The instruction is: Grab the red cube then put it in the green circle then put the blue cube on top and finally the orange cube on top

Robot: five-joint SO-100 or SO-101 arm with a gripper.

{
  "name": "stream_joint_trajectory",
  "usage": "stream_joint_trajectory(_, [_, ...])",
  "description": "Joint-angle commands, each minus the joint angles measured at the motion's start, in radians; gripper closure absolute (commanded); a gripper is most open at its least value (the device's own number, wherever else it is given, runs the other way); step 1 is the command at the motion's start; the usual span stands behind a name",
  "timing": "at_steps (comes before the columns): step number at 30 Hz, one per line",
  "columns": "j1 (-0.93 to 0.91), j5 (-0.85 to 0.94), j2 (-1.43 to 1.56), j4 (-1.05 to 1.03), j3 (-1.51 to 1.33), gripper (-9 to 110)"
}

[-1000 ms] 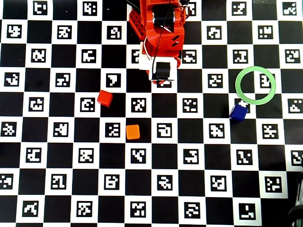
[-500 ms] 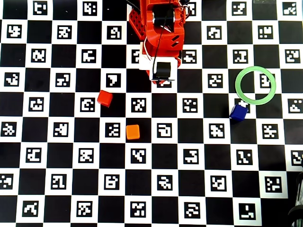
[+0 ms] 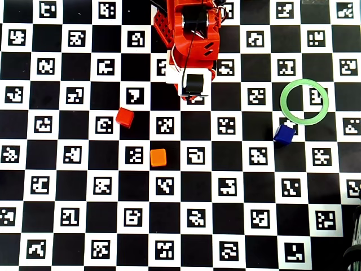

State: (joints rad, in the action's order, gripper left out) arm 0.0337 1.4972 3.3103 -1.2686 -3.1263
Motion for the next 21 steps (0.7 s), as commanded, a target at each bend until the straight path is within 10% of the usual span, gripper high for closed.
stream_joint_trajectory(1, [0.000, 0.005, 0.051, -0.101, -0.043, 106])
stream_joint_trajectory(21, [-0.006, -0.017, 0.048, -0.075, -0.043, 106])
